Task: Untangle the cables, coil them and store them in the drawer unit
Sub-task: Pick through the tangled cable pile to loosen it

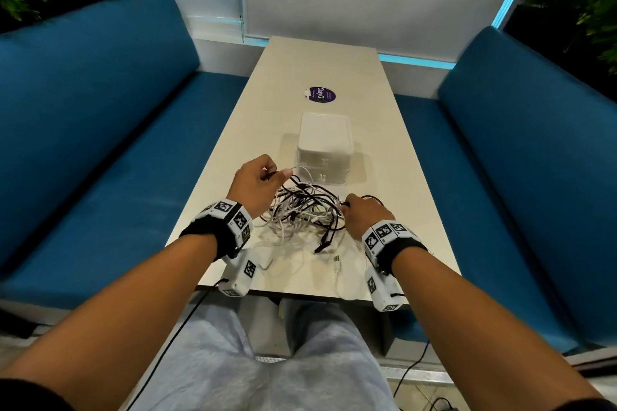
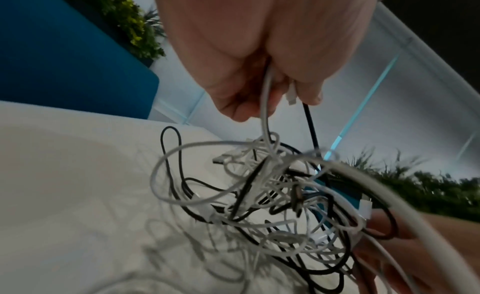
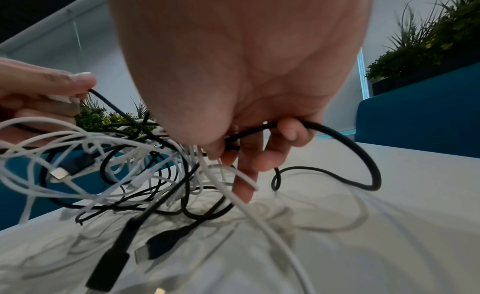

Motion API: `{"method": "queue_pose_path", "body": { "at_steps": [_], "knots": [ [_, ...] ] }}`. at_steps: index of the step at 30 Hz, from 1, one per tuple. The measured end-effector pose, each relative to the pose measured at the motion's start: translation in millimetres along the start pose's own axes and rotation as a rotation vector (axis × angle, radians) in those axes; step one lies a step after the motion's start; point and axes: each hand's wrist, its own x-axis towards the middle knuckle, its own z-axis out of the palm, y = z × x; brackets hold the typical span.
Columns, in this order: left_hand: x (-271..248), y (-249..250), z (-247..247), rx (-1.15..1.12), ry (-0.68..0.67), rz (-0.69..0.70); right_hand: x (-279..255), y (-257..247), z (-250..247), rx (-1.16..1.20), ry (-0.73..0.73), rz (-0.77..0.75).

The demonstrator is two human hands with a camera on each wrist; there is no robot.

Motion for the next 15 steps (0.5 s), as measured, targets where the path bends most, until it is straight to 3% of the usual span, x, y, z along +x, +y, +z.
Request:
{"method": "queue_pose_path", "body": {
  "at_steps": [2, 6, 7, 10, 15],
  "knots": [
    [1, 0, -1, 0.067, -0.037, 0.011, 1, 1, 1, -0.008, 0.005, 0.001],
    [-6, 7, -9, 0.922, -0.23, 0.191, 1, 5, 4, -0.031, 0.009, 0.021],
    [-7, 8, -12, 1.019, -0.248, 0.206, 1, 6, 5, -0.031, 0.008, 0.025],
    [-5, 3, -19, 0.957, -0.227, 0.116, 0, 5, 6, -0.036, 0.022, 0.02],
    [-6, 3, -17, 0.518, -0.258, 0.054, -1, 7, 4, -0.019, -0.01, 0.033]
  ]
}}
